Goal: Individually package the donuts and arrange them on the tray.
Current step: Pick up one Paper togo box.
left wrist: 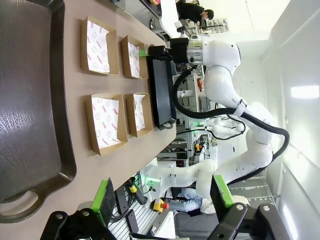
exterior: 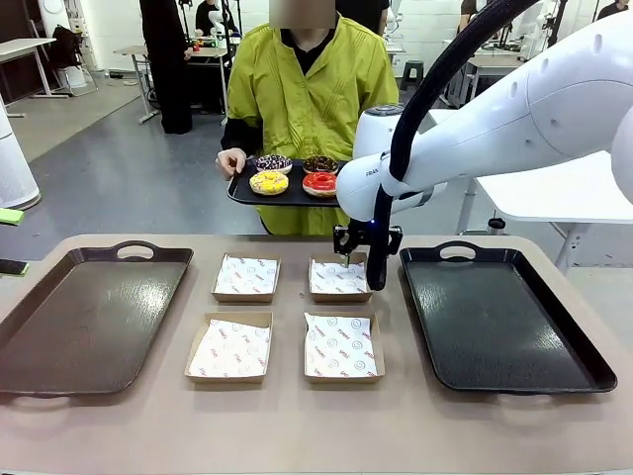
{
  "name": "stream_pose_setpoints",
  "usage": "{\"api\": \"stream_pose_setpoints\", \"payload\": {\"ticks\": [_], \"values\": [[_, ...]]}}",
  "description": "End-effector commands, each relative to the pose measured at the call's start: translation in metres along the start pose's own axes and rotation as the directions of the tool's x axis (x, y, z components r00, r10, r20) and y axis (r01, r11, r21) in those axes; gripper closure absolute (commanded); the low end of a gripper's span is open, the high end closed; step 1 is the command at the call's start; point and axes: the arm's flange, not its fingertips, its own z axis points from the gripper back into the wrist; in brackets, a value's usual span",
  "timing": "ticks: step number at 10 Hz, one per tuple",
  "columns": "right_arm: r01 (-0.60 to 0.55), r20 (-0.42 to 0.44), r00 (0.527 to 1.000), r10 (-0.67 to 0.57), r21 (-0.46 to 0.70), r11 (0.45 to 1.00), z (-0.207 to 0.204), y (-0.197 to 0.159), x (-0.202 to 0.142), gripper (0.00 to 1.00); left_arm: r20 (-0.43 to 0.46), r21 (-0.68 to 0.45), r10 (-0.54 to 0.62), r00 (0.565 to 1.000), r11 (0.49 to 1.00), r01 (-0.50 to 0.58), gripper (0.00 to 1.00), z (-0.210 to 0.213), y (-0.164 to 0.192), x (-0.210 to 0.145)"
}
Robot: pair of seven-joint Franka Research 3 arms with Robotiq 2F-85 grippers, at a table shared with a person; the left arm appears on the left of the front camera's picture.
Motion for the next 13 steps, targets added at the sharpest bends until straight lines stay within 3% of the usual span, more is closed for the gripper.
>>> {"api": "stream_pose_setpoints", "payload": {"ticks": [1, 2, 9, 11, 13], "values": [[0.016, -0.017, 1.000, -0.016, -0.003, 1.000, -0.001, 0.001, 0.005, 0.64, 0.007, -0.016, -0.009, 1.000, 1.000, 0.009, 0.00, 0.001, -0.001, 0.001], [0.020, -0.027, 0.999, -0.020, -0.003, 1.000, -0.003, 0.000, 0.006, 1.00, 0.007, -0.016, -0.009, 1.000, 1.000, 0.009, 0.00, 0.001, -0.001, 0.001], [0.062, -0.027, 0.998, -0.062, 0.006, 0.998, -0.001, -0.005, 0.007, 1.00, 0.007, -0.016, -0.009, 1.000, 1.000, 0.009, 0.00, 0.001, -0.001, 0.001], [0.092, -0.037, 0.995, -0.091, 0.013, 0.996, 0.028, -0.001, -0.003, 1.00, 0.007, -0.016, -0.009, 1.000, 1.000, 0.009, 0.00, 0.001, -0.001, 0.001], [0.058, -0.038, 0.998, -0.057, 0.012, 0.998, 0.085, 0.002, -0.015, 1.00, 0.007, -0.016, -0.009, 1.000, 1.000, 0.009, 0.00, 0.001, -0.001, 0.001]]}}
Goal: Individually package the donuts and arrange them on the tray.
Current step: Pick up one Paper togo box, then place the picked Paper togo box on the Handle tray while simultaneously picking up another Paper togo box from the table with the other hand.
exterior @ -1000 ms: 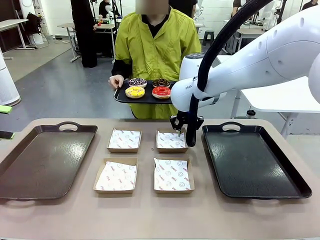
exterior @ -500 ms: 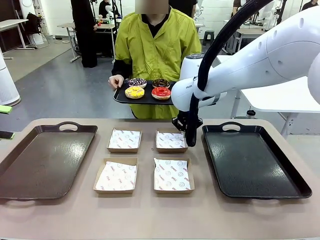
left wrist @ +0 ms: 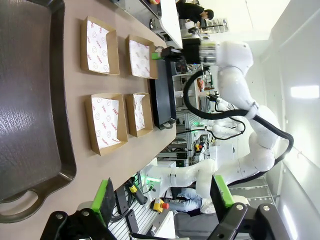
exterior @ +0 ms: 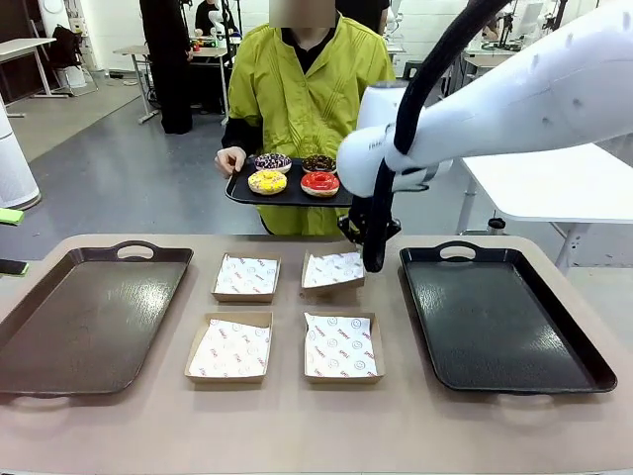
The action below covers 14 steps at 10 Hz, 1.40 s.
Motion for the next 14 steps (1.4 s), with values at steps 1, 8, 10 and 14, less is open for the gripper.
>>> {"api": "stream_pose_setpoints", "payload": {"ticks": [1, 8, 10, 14], "values": [[0.000, 0.014, 1.000, 0.000, 0.015, 1.000, 0.062, 0.002, -0.016, 1.00, 0.007, -0.015, -0.009, 1.000, 1.000, 0.009, 0.00, 0.001, -0.001, 0.001], [-0.028, 0.099, 0.995, 0.022, 0.056, 0.998, 0.154, 0.014, -0.033, 1.00, 0.007, -0.015, -0.009, 1.000, 1.000, 0.009, 0.00, 0.001, -0.001, 0.001], [-0.028, 0.099, 0.995, 0.022, 0.056, 0.998, 0.154, 0.014, -0.033, 1.00, 0.007, -0.015, -0.009, 1.000, 1.000, 0.009, 0.00, 0.001, -0.001, 0.001], [-0.028, 0.099, 0.995, 0.022, 0.056, 0.998, 0.154, 0.014, -0.033, 1.00, 0.007, -0.015, -0.009, 1.000, 1.000, 0.009, 0.00, 0.001, -0.001, 0.001]]}}
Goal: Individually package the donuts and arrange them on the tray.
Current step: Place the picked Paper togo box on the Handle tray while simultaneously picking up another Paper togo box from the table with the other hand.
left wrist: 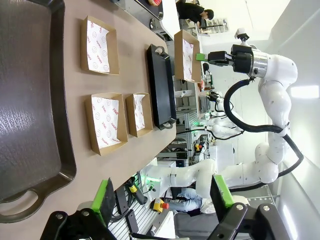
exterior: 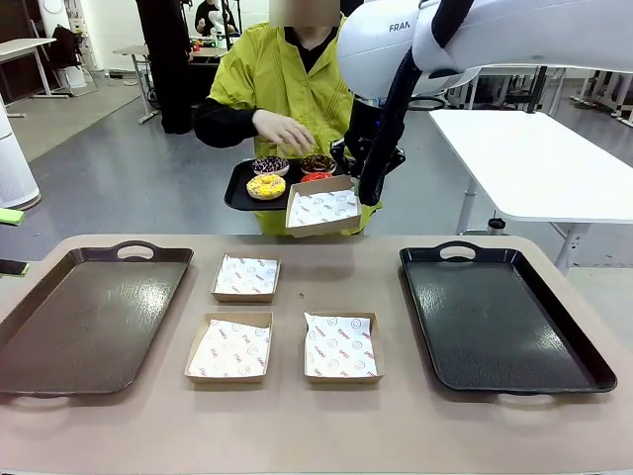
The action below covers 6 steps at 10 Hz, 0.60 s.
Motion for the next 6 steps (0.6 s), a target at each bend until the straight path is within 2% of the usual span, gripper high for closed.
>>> {"api": "stream_pose_setpoints", "payload": {"ticks": [1, 6], "values": [[0.003, 0.008, 1.000, -0.003, -0.004, 1.000, 0.0020, -0.0017, 0.0004, 1.00, 0.007, -0.015, -0.009, 1.000, 1.000, 0.010, 0.00, 0.0010, -0.0010, 0.0006], [0.003, 0.008, 1.000, -0.003, -0.004, 1.000, 0.0020, -0.0017, 0.0004, 1.00, 0.007, -0.015, -0.009, 1.000, 1.000, 0.010, 0.00, 0.0010, -0.0010, 0.0006]]}}
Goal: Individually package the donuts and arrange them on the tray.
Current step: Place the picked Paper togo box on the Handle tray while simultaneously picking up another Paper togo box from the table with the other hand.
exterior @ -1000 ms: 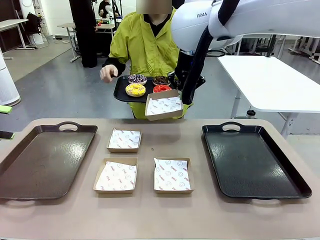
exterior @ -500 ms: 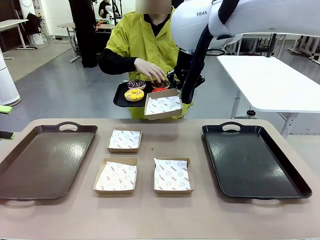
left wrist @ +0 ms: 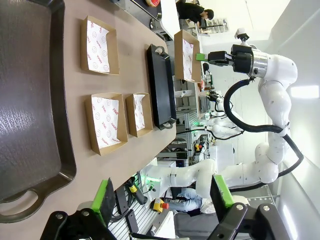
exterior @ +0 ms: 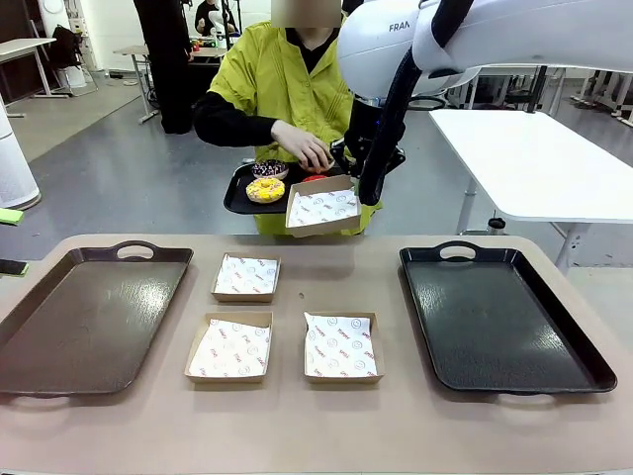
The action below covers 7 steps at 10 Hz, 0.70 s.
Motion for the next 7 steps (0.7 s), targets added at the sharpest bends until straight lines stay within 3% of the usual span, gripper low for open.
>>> {"api": "stream_pose_setpoints", "payload": {"ticks": [1, 7], "values": [[0.003, 0.008, 1.000, -0.003, -0.004, 1.000, 0.0020, -0.0016, 0.0004, 1.00, 0.007, -0.015, -0.009, 1.000, 1.000, 0.010, 0.00, 0.0010, -0.0010, 0.0007], [0.003, 0.008, 1.000, -0.003, -0.004, 1.000, 0.0020, -0.0016, 0.0004, 1.00, 0.007, -0.015, -0.009, 1.000, 1.000, 0.010, 0.00, 0.0010, -0.0010, 0.0007]]}}
